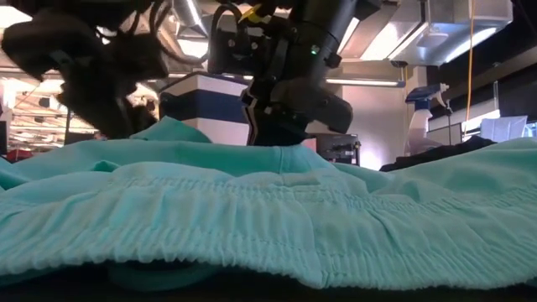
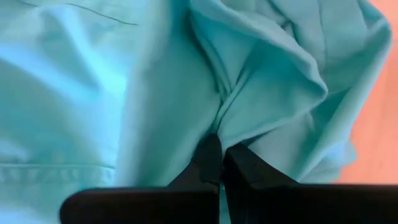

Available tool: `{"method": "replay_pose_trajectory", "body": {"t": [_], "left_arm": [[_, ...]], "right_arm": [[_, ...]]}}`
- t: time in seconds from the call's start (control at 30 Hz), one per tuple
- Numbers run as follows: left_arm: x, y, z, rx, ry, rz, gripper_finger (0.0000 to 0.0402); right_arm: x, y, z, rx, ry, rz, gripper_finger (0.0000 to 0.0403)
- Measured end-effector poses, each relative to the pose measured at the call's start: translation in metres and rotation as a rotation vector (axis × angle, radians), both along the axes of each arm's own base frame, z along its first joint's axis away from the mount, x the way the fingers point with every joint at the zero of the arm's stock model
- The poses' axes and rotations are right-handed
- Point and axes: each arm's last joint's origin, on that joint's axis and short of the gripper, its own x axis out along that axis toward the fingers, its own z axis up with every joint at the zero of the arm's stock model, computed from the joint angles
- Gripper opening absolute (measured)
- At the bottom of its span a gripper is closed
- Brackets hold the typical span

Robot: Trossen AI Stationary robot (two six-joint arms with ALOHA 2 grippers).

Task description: Fold Laundry from Bin

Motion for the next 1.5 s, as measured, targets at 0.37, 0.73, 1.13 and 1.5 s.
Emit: {"method": "replay_pose_trajectory", "body": {"t": [0.37,0.73,1.13,1.5], "left_arm": [[0.000,-0.015,-0.017,-0.179,0.135,-0.121,0.0163],[-0.012,0.007,0.024,-0.028,0.000,0.063,0.0163],[-0.028,0.045,0.007,-0.135,0.187,0.301,0.0163],[-0.040,0.043,-0.019,-0.080,0.220,0.142,0.0163]], "right_arm": [[-0.001,-0.007,-0.001,-0.020,0.030,-0.007,0.0001],[-0.002,-0.007,-0.002,-0.009,0.043,0.005,0.0001],[0.001,-0.016,-0.001,0.005,0.048,0.018,0.0001],[0.001,-0.017,-0.002,0.018,0.055,0.023,0.0001]]}}
